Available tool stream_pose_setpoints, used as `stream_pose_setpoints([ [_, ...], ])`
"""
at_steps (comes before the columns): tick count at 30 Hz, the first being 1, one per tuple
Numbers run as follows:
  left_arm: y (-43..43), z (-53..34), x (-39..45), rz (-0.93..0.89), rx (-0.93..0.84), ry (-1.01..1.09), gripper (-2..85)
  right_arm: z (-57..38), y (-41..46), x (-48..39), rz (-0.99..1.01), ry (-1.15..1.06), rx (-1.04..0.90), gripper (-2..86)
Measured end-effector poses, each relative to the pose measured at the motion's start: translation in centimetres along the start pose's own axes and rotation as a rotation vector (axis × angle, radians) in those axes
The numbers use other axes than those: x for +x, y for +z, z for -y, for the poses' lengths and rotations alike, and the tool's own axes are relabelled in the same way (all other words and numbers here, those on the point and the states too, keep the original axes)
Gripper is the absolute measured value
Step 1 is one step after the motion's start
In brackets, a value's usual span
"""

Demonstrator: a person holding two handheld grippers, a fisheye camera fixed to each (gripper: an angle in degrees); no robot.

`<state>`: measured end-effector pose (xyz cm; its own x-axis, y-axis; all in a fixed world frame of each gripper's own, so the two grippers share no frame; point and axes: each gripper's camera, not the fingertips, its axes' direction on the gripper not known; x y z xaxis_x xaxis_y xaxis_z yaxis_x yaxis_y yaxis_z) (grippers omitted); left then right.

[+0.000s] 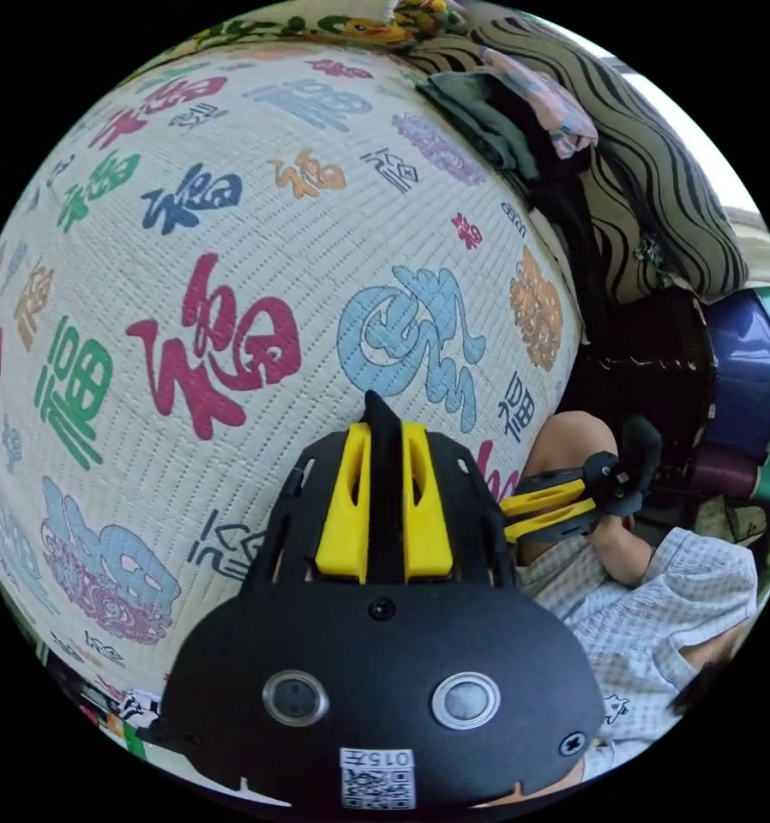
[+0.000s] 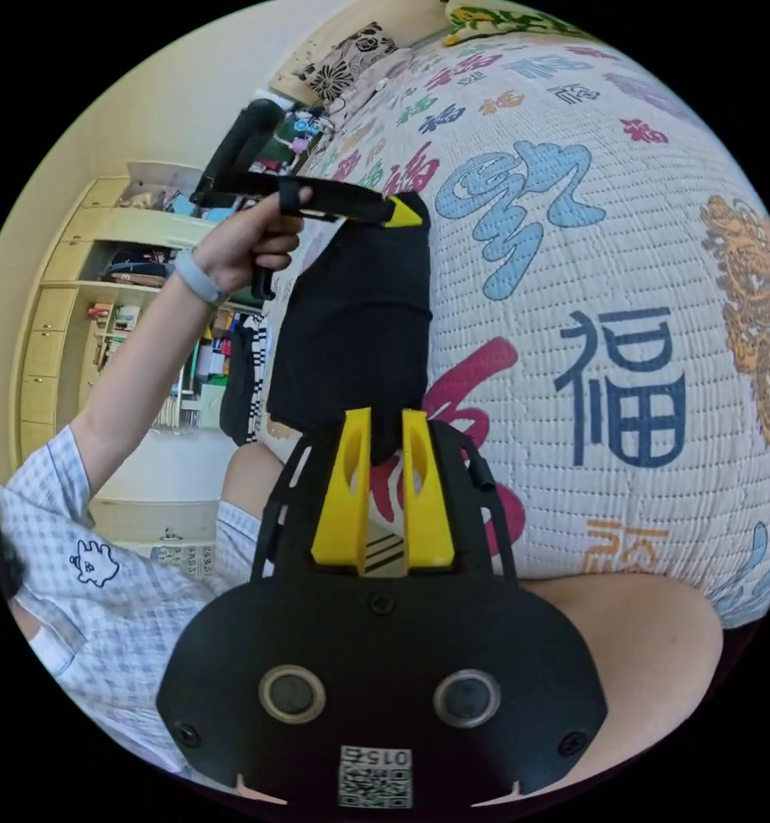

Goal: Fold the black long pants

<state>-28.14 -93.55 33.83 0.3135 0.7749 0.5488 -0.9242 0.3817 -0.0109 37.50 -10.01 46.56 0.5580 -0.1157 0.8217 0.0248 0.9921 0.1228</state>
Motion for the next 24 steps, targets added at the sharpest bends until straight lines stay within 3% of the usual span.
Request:
stream_pose_setpoints([
  [6,-2.2,-2.5,-2.6,0.057,0.155,-0.101,0.1,-0.6,-0.9,-0.5,-0.125,-0.118,-0.023,2.2],
  [13,-5.1,-8.1,-4.4,-0.049,0.3,-0.084,3.3,-0.9,-4.1,3.3,-0.025,-0.074,0.057,4.9],
  [18,-11.3,-23.9,-8.8,-0.184,0.61,-0.231,10.9,1.2,-7.8,8.3,0.155,-0.031,0.111,8.8],
  [22,-9.5,-34.4,-14.1,-0.356,0.687,-0.391,13.0,4.6,-8.1,12.2,0.261,-0.008,0.046,10.7],
  [24,-6.3,-38.8,-17.1,-0.529,0.701,-0.46,14.4,6.7,-7.4,14.6,0.284,0.02,-0.021,11.4],
])
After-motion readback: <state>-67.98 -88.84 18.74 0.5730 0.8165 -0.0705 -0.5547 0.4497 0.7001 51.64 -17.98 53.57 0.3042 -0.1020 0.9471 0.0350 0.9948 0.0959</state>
